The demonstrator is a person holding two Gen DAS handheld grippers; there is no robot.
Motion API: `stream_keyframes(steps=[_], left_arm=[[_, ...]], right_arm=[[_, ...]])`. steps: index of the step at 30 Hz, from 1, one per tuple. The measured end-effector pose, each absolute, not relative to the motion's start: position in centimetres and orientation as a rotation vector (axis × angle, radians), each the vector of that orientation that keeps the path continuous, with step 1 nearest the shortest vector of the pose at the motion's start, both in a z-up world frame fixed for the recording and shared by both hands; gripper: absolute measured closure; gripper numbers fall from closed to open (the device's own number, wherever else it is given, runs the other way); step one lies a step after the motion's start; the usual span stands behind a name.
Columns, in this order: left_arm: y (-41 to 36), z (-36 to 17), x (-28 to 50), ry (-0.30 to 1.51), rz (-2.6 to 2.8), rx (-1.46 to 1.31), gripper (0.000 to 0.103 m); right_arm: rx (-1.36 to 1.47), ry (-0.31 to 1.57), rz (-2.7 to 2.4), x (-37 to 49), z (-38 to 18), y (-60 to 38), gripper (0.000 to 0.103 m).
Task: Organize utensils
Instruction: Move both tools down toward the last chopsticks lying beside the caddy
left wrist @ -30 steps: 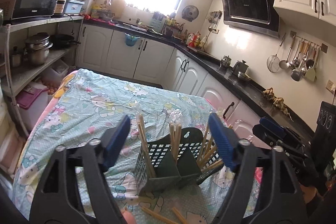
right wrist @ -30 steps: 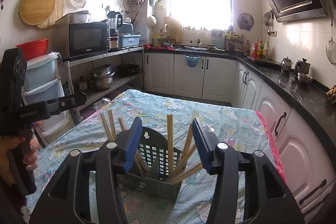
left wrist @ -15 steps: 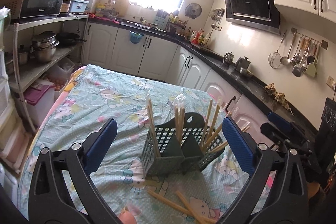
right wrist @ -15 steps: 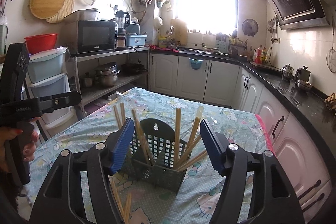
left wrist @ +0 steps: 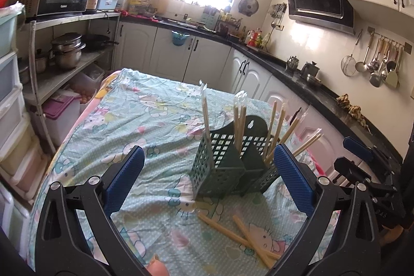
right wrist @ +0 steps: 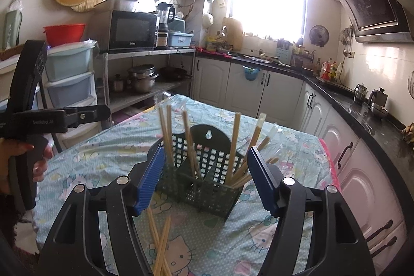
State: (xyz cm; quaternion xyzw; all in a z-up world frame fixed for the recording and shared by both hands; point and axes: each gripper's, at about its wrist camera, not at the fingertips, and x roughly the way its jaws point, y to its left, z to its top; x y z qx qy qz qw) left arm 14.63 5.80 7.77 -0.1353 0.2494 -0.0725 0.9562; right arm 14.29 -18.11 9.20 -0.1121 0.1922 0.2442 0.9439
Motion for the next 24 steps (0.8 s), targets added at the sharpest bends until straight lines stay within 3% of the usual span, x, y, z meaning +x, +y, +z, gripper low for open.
stream_keyframes(steps=[24], left_arm=[[5.6, 2.4, 14.2, 0.649, -0.135, -0.300, 0.011]], right_arm=[[-0.269, 0.561, 0.550, 14.4, 3.0, -16.5, 0.039]])
